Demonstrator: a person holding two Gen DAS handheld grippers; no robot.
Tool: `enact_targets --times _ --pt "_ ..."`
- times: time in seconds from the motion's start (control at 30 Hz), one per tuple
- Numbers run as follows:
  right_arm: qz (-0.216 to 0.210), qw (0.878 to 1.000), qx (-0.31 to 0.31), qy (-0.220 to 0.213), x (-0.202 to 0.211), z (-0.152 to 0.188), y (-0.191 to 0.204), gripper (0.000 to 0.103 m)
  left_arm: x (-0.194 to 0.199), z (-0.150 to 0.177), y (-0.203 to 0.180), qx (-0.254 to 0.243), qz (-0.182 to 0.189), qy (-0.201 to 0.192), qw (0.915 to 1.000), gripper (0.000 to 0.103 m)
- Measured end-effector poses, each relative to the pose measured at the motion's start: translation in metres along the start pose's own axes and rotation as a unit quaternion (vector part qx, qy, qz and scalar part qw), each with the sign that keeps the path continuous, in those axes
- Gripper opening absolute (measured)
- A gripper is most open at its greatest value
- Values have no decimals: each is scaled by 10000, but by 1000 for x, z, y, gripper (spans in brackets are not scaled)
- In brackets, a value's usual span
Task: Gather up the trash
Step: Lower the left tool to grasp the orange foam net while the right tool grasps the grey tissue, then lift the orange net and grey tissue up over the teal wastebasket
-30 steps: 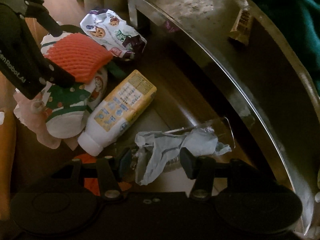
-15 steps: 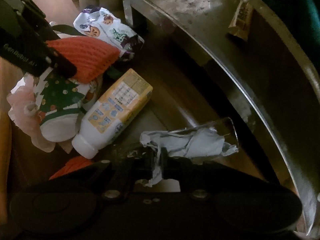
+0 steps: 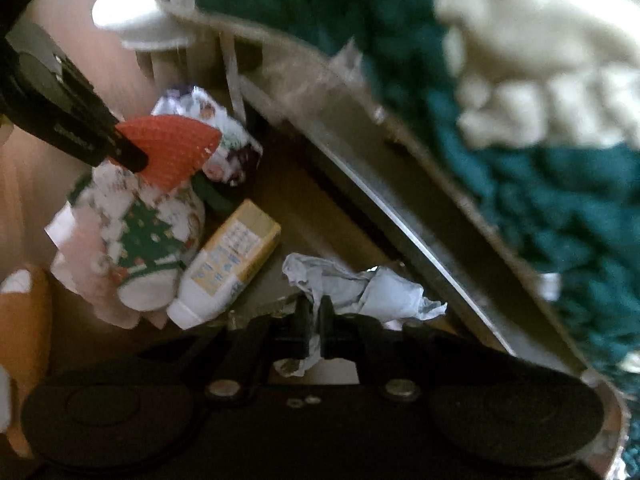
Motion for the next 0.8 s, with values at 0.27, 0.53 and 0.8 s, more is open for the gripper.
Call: enact_targets --times 0.27,0.53,0.8 --pt "-264 9980 -264 -515 93 -16 0 4 94 -1 -12 -224 100 -251 9994 20" --pt "-84 9917 -15 -1280 219 -33 15 4 221 -5 -41 -356 232 -1097 9931 20" --pt "341 9759 242 -2140 344 -49 24 4 348 9 -73 -240 445 -2010 9783 20"
Point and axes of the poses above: each gripper's, at about its wrist camera, not at the fingertips, and x roughly against the way its jaws point, y to its left, z to its underside, the point moved 5 cm from there along -x, roughly the way its jaws point, and after that the axes turned 11 degrees about x, right-handed, at the moved point
